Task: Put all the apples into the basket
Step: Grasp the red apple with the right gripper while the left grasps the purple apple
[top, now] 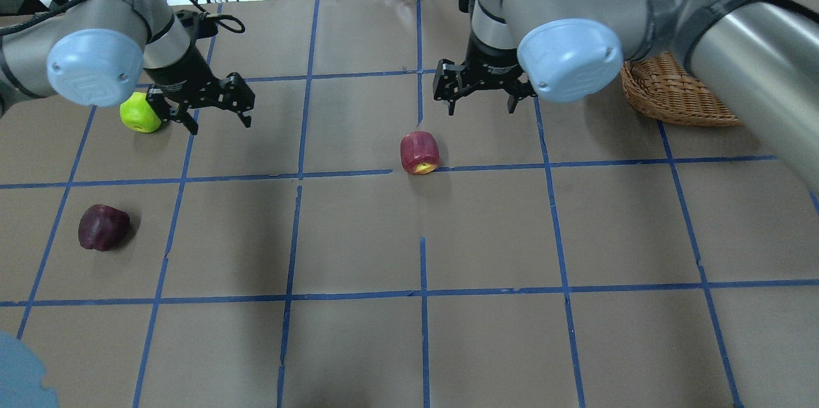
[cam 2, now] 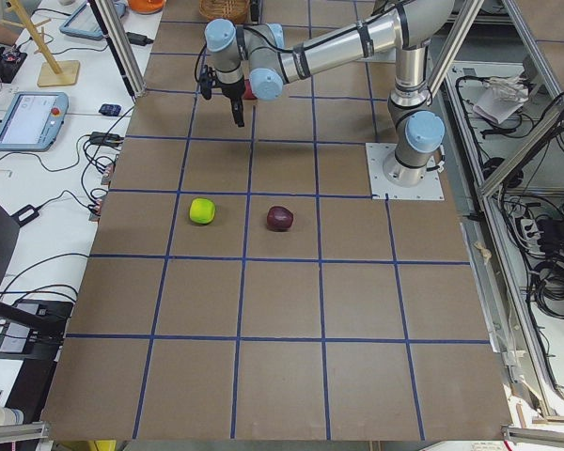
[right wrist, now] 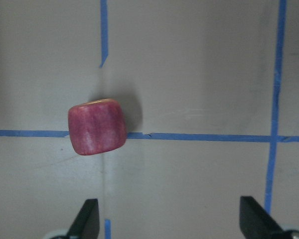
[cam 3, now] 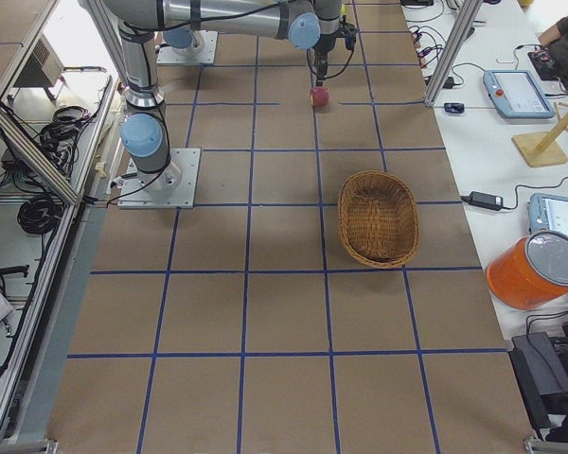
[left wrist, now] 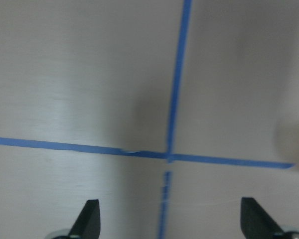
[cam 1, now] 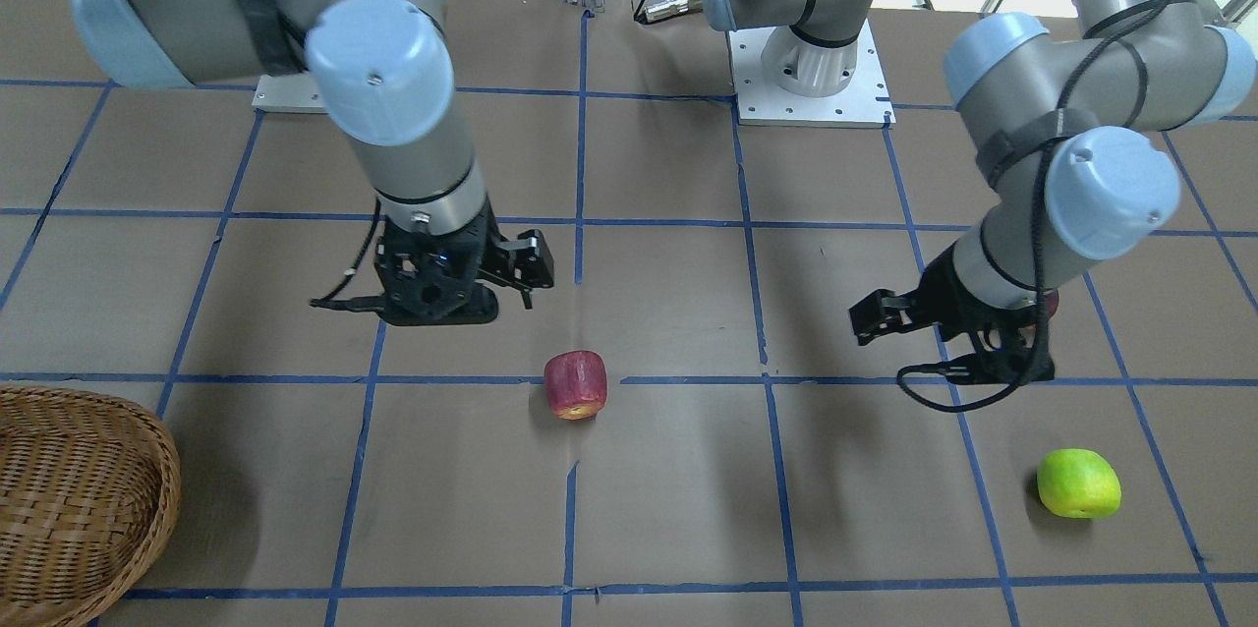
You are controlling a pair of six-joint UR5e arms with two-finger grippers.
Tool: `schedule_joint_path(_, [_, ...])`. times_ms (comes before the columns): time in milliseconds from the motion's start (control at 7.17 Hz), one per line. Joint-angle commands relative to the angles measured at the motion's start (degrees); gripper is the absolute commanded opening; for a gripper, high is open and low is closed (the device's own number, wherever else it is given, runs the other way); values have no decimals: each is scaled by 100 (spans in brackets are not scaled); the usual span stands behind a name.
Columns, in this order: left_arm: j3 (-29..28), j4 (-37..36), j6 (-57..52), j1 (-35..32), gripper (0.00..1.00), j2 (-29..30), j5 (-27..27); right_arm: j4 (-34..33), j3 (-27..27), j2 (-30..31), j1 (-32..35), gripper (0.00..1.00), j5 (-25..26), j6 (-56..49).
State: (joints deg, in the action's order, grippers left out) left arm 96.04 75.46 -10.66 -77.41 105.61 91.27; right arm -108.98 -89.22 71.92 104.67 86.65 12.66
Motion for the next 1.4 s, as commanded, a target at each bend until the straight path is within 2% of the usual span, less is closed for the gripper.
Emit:
schedule_joint_path(0, [239,-23,-2044,1239,100,-41,612,-624,-16,-730,492,100,-156,210])
schedule_joint_path(279, [406,-399,-3148,1921,100,222,315,-642,-17,-1021,502,100,-281,246])
schedule_joint_path(698, [1178,-1294,-4783,2623,100,459,313,-1035,80,-1478,493,100,-298,255])
schedule_joint_path(837, [1328,-1515,-4788,2635,100,548,339,-1203,80,-1645,493,100,-289,263])
schedule_joint_path(1116, [1540,-1455,-4491,2635,100,688,304,-1301,63,-1734,493,100,-211,246])
schedule_joint_path(1256, [1549,-1447,-4454,2643,100,724,295,-1310,80,-1734,432,74,-201,211])
